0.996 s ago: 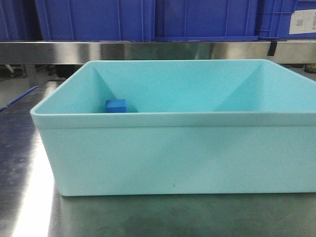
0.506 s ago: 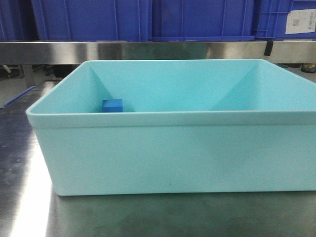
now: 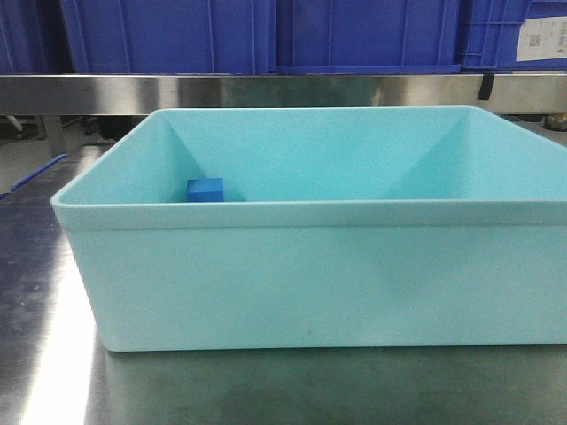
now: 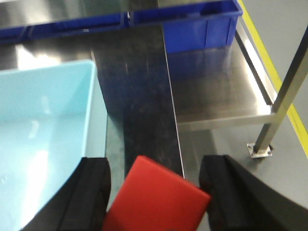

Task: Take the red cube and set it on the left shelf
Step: 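Hold the red cube in the raised right gripper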

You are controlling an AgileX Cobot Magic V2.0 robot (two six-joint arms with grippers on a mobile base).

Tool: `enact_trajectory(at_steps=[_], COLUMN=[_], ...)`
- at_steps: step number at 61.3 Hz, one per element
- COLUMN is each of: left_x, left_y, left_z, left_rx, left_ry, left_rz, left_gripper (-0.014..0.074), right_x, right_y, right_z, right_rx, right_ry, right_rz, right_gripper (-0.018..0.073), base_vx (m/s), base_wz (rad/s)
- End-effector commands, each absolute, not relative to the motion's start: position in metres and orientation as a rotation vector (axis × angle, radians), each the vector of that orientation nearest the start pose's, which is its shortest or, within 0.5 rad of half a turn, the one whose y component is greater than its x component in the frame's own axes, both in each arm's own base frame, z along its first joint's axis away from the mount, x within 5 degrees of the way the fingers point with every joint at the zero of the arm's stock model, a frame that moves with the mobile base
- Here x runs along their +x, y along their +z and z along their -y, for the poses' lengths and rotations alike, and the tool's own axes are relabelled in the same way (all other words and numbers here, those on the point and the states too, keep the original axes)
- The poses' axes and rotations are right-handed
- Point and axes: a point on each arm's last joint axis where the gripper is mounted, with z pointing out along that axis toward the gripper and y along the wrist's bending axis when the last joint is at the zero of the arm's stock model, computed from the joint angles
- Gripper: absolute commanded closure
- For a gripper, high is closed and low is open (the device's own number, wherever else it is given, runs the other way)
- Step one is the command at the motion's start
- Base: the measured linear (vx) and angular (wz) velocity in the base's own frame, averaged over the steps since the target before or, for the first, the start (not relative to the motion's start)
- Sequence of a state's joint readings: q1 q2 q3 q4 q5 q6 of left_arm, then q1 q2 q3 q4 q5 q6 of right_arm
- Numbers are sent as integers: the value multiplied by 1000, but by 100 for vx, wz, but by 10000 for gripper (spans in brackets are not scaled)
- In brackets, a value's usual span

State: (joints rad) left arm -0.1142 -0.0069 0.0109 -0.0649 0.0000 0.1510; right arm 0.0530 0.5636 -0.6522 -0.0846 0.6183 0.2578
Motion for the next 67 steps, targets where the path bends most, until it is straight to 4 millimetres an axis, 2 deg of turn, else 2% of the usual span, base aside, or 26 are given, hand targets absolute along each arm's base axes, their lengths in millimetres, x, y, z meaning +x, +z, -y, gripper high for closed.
enact_trajectory(at_steps=[1,9,18,67], left_x=[57,57,57,57], left_y=[210,210,210,210], left_z=[6,6,6,6], left_rx=[144,144,144,144], left_ry=[-24,-24,-24,-24], left_rz=[-1427,-1427,-1427,-1427], left_gripper=[491,491,491,491], right_x=[114,123,130,130], right_y=[360,367,365,364], right_z=[-1,0,-1,-1], right_rx=[151,153,149,150], right_ry=[96,76,65,64], right_rz=[-1905,-1991,-2035,-2045], right_gripper=[501,501,501,501], base_vx=[0,0,0,0], base_wz=[0,0,0,0])
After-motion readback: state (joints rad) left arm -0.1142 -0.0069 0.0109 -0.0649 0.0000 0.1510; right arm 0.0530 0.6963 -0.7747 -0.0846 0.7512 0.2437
